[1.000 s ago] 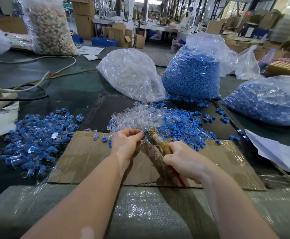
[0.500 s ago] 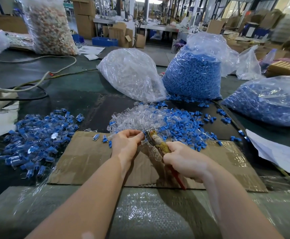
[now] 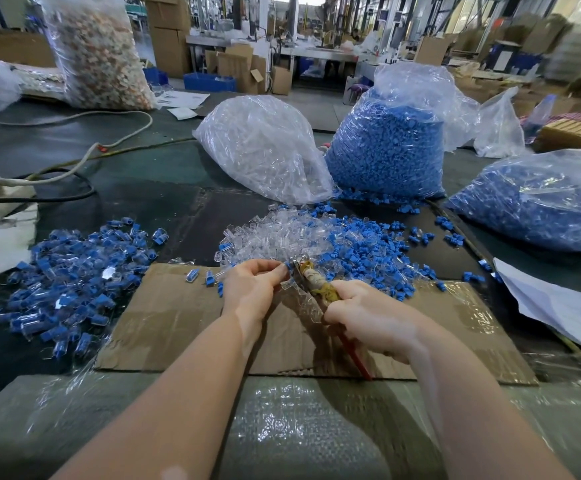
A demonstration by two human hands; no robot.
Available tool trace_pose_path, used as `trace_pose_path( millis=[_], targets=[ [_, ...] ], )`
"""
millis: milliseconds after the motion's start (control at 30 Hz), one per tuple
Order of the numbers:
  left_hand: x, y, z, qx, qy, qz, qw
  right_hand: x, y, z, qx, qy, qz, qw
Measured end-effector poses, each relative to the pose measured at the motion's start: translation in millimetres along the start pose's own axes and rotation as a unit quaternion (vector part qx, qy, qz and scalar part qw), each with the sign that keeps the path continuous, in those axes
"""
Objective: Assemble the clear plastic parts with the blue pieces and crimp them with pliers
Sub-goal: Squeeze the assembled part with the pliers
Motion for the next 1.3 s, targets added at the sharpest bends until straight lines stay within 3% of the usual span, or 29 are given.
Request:
trace_pose_path(
  millis=[433, 867, 1300],
  targets=[
    [-2.1, -0.5, 1.0, -0.015, -0.027, -0.029, 0.999, -1.4, -0.1, 0.7, -0.004, -0.02, -0.001, 1.0],
    [-3.8, 0.6, 1.0, -0.007, -0.045, -0.033, 0.998, -0.2, 0.2, -0.1, -0.017, 0.055, 0.012, 0.998],
    [-1.4, -0.7, 0.7, 0.008, -0.024, -0.018, 1.0, 2.0, 1.9, -0.7, -0.009, 0.027, 0.0, 1.0]
  ],
)
Point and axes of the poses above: each hand's wrist, its own y-axis away from the middle knuckle, its own z-axis out of the back of the hand, x = y × z, the point moved 10 cm from there along -y, towards the middle knuckle, and after that the axes turned 9 degrees about -x, right-handed, at the moved point
